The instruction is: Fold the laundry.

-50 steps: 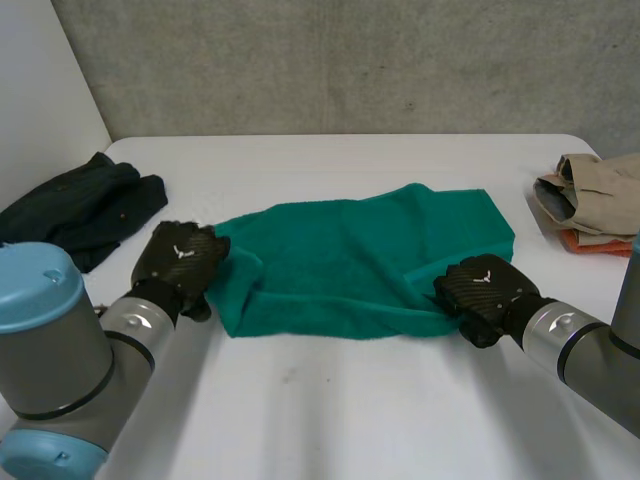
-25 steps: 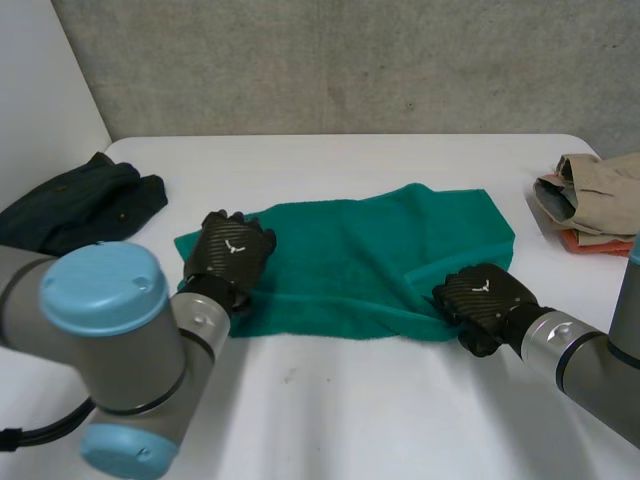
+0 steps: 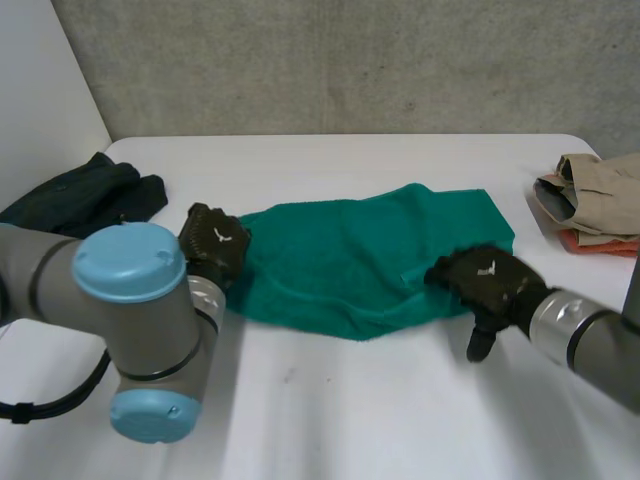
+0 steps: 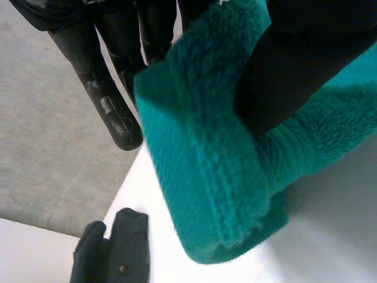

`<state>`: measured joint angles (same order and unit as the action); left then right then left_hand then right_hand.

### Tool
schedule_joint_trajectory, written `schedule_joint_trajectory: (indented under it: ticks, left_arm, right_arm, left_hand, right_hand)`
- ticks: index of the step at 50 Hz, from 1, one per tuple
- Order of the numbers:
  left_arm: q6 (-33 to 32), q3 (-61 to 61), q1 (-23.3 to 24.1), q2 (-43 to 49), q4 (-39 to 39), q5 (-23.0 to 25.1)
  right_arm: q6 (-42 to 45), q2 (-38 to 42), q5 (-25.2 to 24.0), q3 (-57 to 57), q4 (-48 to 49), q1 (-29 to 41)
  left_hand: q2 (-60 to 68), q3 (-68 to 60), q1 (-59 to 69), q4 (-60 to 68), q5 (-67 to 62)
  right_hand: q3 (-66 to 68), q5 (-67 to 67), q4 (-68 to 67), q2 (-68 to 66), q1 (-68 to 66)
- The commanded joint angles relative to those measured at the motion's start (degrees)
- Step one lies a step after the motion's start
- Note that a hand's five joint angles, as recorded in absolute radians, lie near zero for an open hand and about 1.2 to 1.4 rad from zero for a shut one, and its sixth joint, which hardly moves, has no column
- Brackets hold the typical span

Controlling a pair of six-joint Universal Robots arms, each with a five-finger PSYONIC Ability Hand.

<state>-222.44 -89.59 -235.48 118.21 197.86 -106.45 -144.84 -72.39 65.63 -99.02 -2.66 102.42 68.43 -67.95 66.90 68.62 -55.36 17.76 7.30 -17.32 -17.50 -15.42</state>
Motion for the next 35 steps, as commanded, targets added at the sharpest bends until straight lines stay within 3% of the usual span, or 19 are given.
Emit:
schedule_joint_trajectory:
  ticks: [1,14,19,33,35]
  left_arm:
    - [2.6,-6.1,-0.2,-6.7,2.3,1.3]
    - [2.7,-11.0,-0.4,-7.6,2.8,1.8]
    - [2.7,-11.5,-0.9,-8.4,2.8,1.8]
    - [2.8,-11.5,-1.0,-8.9,2.8,1.8]
    - [2.8,-11.5,-1.1,-8.9,2.8,1.9]
  right_arm:
    - [2.4,-1.1,-0.8,12.7,-4.3,0.4]
    - [19.1,21.7,-3.4,37.5,-21.4,0.8]
    - [20.0,26.2,-3.8,40.9,-21.4,0.8]
    - [20.0,34.2,-3.3,46.2,-21.2,2.0]
    - [19.8,34.5,-3.1,46.7,-21.0,2.0]
  left_hand:
    - [11.6,-12.0,13.1,11.4,-14.6]
    - [11.6,-12.0,13.1,11.4,-14.6]
    - [11.6,-12.0,13.1,11.4,-14.6]
    - [11.6,-12.0,13.1,11.4,-14.6]
    - [11.6,-12.0,13.1,11.4,-14.6]
  right_hand:
    - [-1.3,-0.8,0.8,1.0,-1.1]
    - [2.7,3.2,-3.2,-3.0,-5.1]
    - [8.3,8.8,-8.7,-8.6,-10.6]
    - [5.3,5.7,-5.7,-5.5,-7.6]
    - [13.8,14.3,-14.2,-14.1,-16.1]
